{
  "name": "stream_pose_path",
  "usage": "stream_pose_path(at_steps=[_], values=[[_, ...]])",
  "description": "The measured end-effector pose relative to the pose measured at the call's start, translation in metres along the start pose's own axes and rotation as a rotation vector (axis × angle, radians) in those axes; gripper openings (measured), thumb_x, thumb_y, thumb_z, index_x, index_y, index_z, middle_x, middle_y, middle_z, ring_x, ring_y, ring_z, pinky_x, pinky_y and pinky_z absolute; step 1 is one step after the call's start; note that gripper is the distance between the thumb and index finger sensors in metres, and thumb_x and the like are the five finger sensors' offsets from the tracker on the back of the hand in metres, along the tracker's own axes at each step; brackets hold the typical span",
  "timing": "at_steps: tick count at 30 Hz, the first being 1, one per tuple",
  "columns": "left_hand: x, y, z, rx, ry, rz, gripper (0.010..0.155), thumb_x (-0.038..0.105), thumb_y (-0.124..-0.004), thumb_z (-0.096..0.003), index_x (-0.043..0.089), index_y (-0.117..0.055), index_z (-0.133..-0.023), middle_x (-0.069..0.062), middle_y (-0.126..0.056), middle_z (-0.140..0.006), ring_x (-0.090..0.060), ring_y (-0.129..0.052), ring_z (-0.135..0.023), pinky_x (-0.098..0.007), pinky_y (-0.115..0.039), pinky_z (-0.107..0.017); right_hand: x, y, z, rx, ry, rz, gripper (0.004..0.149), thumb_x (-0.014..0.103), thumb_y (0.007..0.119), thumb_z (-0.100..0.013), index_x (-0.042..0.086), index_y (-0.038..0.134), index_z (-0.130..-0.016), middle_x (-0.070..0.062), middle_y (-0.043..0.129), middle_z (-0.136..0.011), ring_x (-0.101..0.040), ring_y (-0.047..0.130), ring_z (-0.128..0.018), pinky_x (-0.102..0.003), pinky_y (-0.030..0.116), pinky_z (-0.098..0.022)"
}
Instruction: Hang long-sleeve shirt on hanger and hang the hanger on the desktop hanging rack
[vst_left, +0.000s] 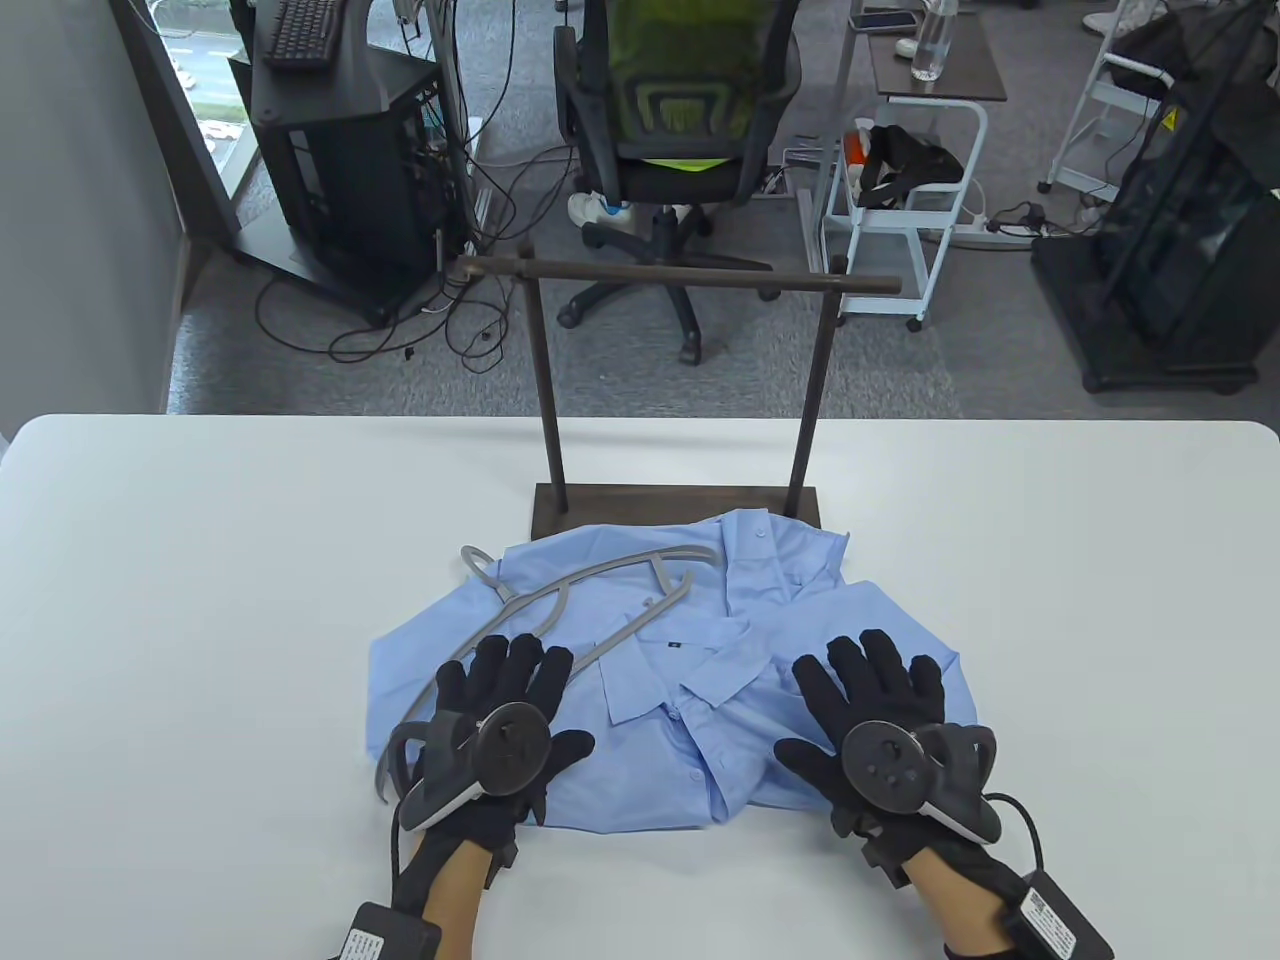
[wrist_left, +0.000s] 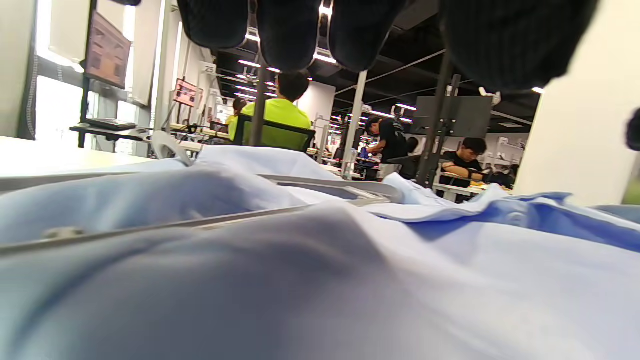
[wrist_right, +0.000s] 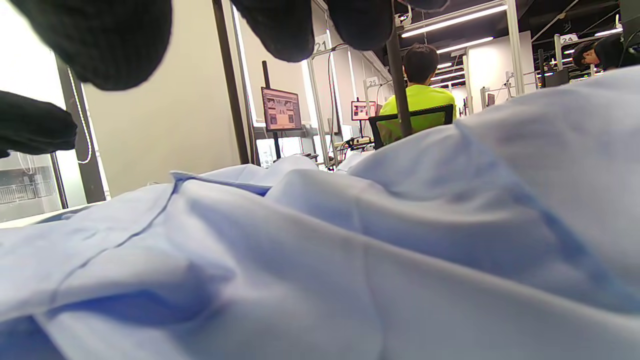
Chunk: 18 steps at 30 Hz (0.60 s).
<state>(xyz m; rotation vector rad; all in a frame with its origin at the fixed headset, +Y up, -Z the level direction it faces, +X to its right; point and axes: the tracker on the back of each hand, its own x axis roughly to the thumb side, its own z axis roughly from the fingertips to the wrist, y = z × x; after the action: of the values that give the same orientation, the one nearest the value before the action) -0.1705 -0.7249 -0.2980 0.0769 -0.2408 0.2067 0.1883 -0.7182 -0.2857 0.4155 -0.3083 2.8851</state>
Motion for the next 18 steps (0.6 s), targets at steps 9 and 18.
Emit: stream_pose_path(at_steps=[9, 18], values=[[-0.05, 0.017, 0.004, 0.063, 0.229, 0.007, 0.076, 0.056, -0.082, -0.0403, 0.022, -0.067, -0.107, -0.016, -0.065, -0.11, -0.048, -0.074, -0.099, -0.073, -0.058, -0.064, -0.004, 0.001, -0.003, 0.013, 0.014, 0.016, 0.078, 0.065, 0.081, -0.037, 0.027, 0.067, -0.104, -0.017, 0.055, -0.109, -0.047, 0.046, -0.104, -0.077, 0.035, -0.069], [-0.102, 0.016, 0.009, 0.035, 0.49, 0.052, 0.062, 0.044, -0.088, -0.0432, 0.012, -0.083, -0.096, -0.022, -0.078, -0.101, -0.053, -0.083, -0.09, -0.076, -0.065, -0.054, 0.007, 0.002, 0.001, 0.031, -0.011, 0.037, 0.077, 0.064, 0.08, -0.038, 0.027, 0.067, -0.104, -0.017, 0.055, -0.109, -0.047, 0.047, -0.104, -0.077, 0.035, -0.069]])
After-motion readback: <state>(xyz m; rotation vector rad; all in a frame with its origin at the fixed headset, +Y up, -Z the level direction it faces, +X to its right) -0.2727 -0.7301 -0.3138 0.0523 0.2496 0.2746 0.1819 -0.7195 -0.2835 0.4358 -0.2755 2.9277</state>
